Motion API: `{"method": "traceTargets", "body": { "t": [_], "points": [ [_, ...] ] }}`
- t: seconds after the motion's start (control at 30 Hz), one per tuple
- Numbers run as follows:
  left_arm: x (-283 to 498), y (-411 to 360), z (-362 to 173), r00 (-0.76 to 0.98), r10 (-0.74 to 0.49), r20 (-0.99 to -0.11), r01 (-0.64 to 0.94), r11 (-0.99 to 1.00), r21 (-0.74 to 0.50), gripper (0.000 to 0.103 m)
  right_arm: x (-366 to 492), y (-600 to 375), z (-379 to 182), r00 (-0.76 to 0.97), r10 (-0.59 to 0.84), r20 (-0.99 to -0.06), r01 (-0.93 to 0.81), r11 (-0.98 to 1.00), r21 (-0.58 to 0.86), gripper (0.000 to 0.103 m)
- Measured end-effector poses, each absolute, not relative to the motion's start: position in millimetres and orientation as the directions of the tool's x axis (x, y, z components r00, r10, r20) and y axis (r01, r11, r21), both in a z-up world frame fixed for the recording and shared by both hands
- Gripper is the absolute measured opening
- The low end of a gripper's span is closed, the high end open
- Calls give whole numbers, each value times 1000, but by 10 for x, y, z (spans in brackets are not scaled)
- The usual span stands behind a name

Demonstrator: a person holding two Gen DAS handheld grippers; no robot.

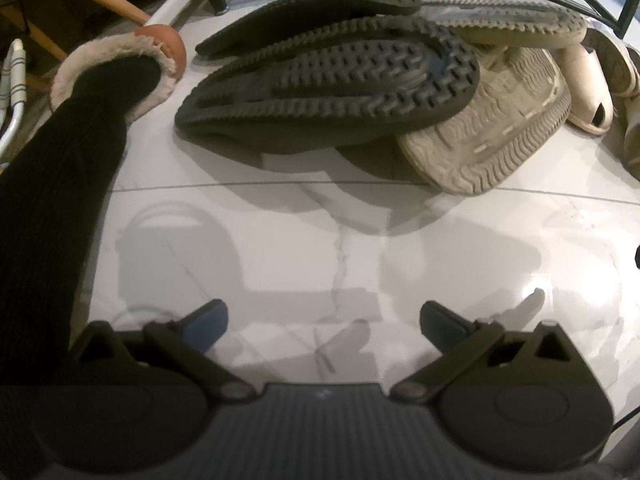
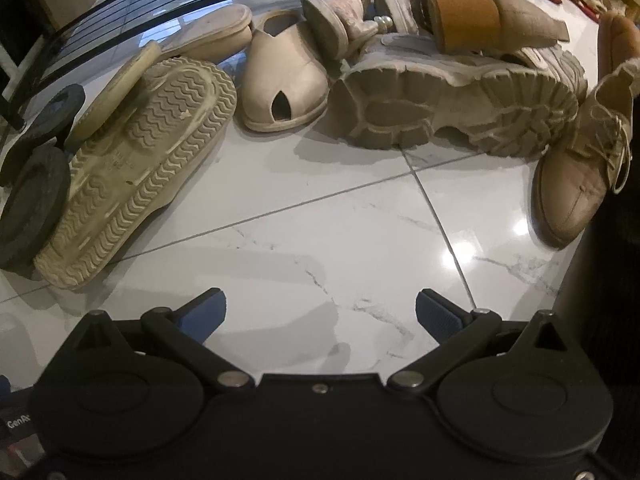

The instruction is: Organize scattered shoes

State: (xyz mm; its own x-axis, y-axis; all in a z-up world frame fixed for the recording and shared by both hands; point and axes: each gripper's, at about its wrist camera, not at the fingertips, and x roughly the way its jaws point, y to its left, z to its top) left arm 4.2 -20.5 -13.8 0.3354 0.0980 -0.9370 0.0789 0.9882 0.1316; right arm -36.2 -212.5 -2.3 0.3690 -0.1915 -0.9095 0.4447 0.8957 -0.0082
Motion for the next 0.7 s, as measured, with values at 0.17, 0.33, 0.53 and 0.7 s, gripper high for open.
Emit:
{"method": "traceTargets", "body": {
  "t": [0.17, 0.33, 0.53, 0.7],
  "points": [
    [101, -48, -105, 331, 21, -943, -4, 1000, 21, 102, -390, -2139, 28, 443, -228, -867, 461, 887, 3, 103],
    [231, 85, -44, 370, -27, -929, -80, 995, -61, 102, -438, -2271, 79, 530, -244, -812, 497, 865, 64, 103],
    [393, -18, 145, 466, -50, -883, -27, 997, -70, 102, -457, -2378, 136, 603, -279, -747, 511, 855, 93, 103],
    [455, -192, 195, 558, -42, -829, 69, 998, -4, 102, -435, -2418, 145, 633, -307, -711, 507, 858, 80, 103]
  ]
}}
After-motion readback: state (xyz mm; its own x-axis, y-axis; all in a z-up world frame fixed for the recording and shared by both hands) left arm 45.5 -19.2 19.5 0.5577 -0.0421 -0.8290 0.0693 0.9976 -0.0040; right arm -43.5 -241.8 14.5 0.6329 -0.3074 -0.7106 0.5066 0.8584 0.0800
